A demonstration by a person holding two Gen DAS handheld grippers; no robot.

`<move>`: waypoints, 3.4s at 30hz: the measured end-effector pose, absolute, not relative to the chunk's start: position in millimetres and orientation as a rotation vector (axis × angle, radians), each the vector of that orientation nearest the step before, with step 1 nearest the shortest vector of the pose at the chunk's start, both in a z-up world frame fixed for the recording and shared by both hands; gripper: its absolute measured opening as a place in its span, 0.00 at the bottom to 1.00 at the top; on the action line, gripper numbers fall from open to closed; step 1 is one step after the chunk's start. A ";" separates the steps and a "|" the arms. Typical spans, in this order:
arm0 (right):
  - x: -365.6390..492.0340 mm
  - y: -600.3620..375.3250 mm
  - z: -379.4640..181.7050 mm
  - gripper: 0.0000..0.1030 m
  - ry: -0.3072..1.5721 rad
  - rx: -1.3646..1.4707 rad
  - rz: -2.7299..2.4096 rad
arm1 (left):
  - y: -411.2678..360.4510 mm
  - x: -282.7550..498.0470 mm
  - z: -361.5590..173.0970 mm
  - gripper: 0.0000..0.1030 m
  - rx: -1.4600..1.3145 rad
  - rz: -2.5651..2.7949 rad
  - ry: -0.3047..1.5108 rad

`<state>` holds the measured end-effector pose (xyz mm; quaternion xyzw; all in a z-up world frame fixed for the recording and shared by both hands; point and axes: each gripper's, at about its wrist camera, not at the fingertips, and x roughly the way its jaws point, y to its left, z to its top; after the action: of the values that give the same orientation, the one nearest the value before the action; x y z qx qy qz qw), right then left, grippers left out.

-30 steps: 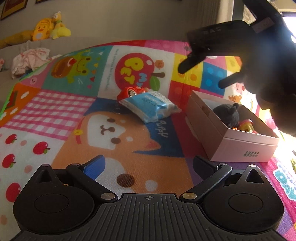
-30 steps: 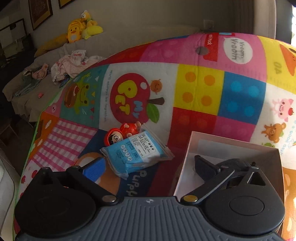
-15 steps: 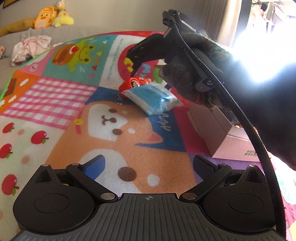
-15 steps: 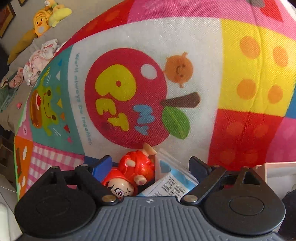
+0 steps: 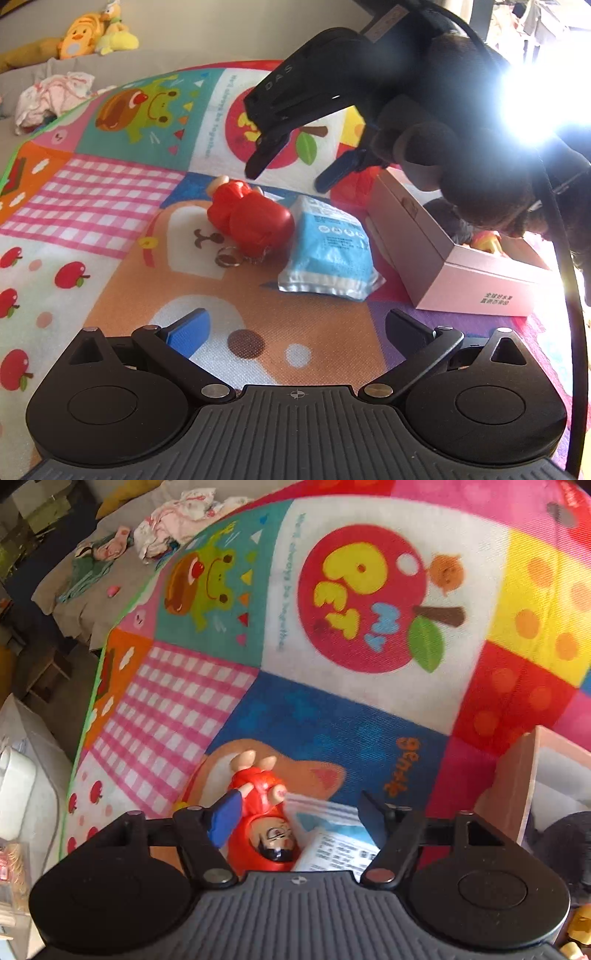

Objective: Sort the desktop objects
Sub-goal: 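Grasp the blue packet beside the red doll with the right tool, then lower the left tool onto the red hooded doll and grasp it while the right tool holds the packet, then carry the red doll with the left tool toward the right tool while the right tool holds the packet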

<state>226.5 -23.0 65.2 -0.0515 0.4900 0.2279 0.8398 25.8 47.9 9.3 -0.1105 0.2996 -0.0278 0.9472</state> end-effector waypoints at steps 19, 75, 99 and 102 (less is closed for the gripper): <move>88.4 -73.1 42.2 0.47 0.948 -0.368 0.640 | 16.0 5.6 8.8 1.00 -0.067 -0.488 0.622; -41.8 -268.0 3.2 1.00 0.624 0.170 0.283 | -31.3 -11.8 18.0 0.63 0.055 -0.274 0.672; -35.5 -272.0 -1.1 1.00 0.650 0.221 0.302 | 55.0 -2.4 20.1 0.94 -0.117 0.095 0.686; -35.5 -272.1 -1.1 1.00 0.650 0.222 0.302 | 44.1 -5.7 22.8 0.97 -0.184 -0.068 0.699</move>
<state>-35.5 -272.1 -1.1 0.1082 0.3176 0.1473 0.9304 -5.7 44.1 22.8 -0.0898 0.3421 -0.0333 0.9348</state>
